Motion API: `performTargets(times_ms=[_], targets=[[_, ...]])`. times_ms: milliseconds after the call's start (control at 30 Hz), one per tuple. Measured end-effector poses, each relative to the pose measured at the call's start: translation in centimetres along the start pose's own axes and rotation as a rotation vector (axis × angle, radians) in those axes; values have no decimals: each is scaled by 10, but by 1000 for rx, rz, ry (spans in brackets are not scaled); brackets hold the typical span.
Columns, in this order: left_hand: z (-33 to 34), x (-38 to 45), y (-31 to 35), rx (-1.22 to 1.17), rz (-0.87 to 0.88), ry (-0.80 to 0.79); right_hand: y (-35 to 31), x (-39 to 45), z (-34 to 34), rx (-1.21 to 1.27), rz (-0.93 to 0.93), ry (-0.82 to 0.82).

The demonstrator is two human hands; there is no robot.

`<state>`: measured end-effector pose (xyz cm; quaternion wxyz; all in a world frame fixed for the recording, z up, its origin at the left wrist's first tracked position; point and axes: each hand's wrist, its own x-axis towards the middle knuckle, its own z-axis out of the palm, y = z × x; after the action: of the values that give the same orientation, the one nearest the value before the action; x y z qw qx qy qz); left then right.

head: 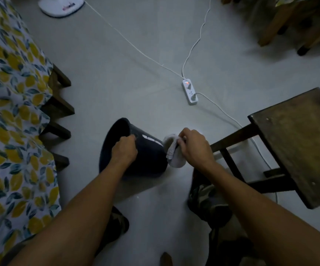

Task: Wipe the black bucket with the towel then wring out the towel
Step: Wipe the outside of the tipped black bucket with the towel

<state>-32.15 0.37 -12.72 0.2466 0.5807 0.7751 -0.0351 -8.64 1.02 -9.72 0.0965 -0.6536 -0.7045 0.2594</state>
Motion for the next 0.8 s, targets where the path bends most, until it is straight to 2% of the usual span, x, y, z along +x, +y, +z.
performTargets(times_ms=[233, 367, 600, 667, 733, 800], targets=[[28, -13, 7, -237, -34, -56, 13, -5, -11, -17, 13, 44], [50, -17, -4, -218, -35, -54, 11, -6, -8, 9, 27, 72], [59, -16, -41, -18, -64, -179, -8, -20, 11, 32, 1, 95], [64, -12, -48, 75, -43, -144, -12, -29, 22, 70, 11, 90], [68, -7, -51, 263, 60, -47, -16, -38, 34, 105, 29, 89], [69, 1, -49, 367, 164, -26, -19, -46, 47, 131, 52, 91]])
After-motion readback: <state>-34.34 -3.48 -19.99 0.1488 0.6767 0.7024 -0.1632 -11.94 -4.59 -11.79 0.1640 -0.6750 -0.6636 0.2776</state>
